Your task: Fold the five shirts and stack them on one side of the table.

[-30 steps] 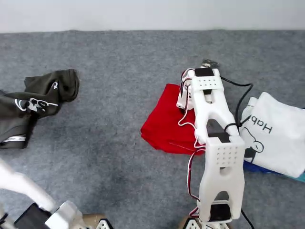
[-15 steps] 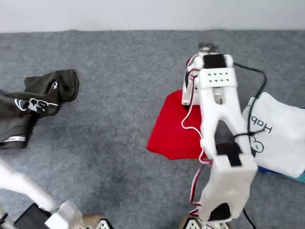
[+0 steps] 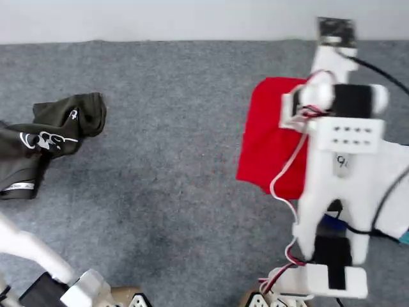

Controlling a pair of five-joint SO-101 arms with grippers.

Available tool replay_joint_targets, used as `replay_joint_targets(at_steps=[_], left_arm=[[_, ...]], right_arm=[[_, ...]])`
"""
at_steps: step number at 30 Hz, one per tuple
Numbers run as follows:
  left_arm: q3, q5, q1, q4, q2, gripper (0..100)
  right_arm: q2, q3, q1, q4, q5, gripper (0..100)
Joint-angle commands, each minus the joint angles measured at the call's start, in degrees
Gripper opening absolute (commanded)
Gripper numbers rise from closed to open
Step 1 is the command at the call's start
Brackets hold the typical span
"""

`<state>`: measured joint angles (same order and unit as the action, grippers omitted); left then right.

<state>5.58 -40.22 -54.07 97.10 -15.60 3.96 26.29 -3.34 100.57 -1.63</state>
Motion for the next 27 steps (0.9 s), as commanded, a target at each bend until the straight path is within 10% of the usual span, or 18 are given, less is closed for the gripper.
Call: replay_joint_targets(at_steps=[1,22,27], left_arm=[[0.48,-0.44,0.26,-1.58,-2.02,2],[0.48,-0.44,0.44,-1.58,-2.02,2],[0.48,-0.44,0.44,-1.58,-2.02,2]], right_arm=[[3.38,0.97,-6.81,2.42,5.01,0.8],[-16.92,0.97,-29.14,-9.27,26.9,1.3],[-18.33,1.32,-30.2,-8.48,30.95,17.7]])
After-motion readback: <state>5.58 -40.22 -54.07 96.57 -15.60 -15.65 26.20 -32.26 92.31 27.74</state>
